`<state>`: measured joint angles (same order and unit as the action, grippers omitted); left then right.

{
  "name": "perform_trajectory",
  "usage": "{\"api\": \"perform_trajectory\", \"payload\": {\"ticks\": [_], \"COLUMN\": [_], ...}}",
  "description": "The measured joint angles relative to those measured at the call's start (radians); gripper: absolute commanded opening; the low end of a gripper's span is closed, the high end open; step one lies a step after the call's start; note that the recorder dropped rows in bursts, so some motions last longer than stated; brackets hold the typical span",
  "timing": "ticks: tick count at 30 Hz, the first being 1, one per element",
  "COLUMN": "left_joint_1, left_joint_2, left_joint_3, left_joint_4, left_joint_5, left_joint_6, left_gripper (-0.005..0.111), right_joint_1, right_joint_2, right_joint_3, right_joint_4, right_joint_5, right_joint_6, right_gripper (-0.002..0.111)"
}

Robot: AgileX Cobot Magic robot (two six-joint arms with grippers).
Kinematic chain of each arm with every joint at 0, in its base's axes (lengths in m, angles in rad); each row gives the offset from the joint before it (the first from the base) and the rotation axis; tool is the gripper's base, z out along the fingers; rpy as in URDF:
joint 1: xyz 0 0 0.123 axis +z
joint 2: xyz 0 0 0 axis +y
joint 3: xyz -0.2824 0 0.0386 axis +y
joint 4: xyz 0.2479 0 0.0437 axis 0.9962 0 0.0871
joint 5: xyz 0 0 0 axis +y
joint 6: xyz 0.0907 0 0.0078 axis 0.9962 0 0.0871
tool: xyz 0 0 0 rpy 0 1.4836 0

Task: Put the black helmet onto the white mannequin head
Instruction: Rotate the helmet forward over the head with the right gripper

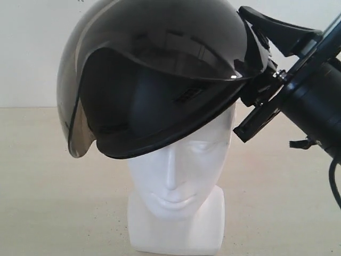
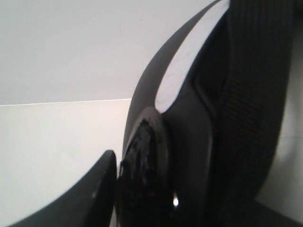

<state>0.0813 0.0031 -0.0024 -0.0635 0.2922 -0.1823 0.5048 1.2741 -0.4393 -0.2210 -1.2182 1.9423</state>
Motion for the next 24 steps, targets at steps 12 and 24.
{"api": "perform_trajectory", "payload": {"ticks": [12,24], "left_joint_1": [0.000,0.000], "left_joint_2": [0.000,0.000], "left_joint_3": [0.000,0.000], "left_joint_4": [0.000,0.000], "left_joint_5": [0.000,0.000], "left_joint_6": [0.000,0.000], "left_gripper": [0.004,0.004], "right_joint_1": [0.005,0.005], "right_joint_2": [-0.002,-0.009], "right_joint_3": [0.155,0.190], "right_joint_4": [0.126,0.128], "right_joint_5": [-0.051,-0.061], "right_joint_6": [0.000,-0.010], "right_gripper": [0.000,0.000]}}
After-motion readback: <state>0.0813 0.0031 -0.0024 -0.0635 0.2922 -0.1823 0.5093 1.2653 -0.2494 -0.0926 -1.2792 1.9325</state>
